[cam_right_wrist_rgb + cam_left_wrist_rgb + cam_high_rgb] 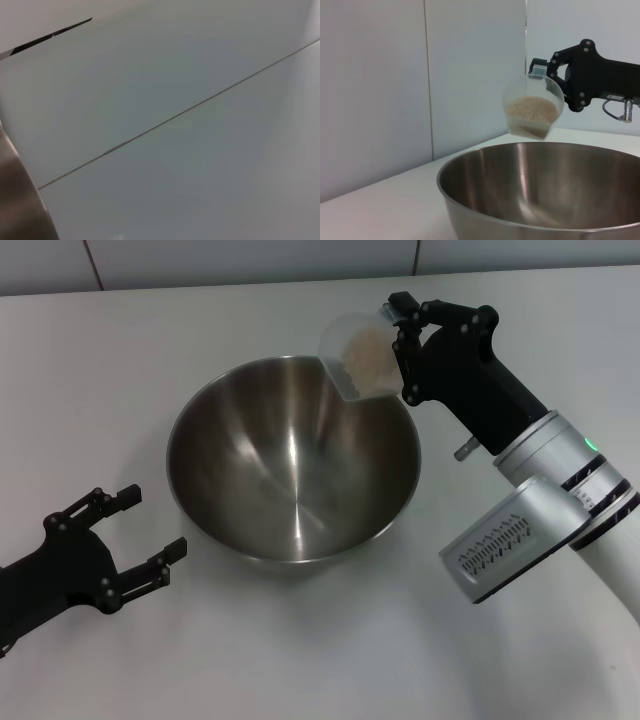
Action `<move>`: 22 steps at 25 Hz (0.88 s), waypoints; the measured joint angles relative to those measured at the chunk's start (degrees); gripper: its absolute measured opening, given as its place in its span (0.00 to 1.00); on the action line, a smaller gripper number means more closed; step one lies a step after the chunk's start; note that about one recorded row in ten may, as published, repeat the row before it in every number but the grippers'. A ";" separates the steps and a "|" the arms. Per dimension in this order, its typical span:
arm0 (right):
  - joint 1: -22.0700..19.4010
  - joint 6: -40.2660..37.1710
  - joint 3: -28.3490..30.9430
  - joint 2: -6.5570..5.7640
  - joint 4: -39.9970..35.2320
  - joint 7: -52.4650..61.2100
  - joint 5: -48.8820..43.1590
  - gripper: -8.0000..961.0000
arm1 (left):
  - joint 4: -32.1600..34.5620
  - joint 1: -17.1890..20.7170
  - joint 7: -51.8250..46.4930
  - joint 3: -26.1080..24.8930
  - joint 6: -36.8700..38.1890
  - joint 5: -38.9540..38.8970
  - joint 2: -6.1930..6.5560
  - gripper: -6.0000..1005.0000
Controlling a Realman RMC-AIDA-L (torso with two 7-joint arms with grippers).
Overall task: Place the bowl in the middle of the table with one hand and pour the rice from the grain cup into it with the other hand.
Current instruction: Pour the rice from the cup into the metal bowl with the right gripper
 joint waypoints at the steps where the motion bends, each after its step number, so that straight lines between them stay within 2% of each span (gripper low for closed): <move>1: -0.01 0.00 0.01 0.00 0.12 -0.30 0.00 0.05 | 0.00 0.00 0.00 0.13 -0.01 0.00 0.00 0.83; 22: -0.19 -1.43 1.37 -0.35 3.05 -8.52 0.14 0.05 | -0.09 0.07 0.00 0.10 -0.04 0.00 -0.01 0.83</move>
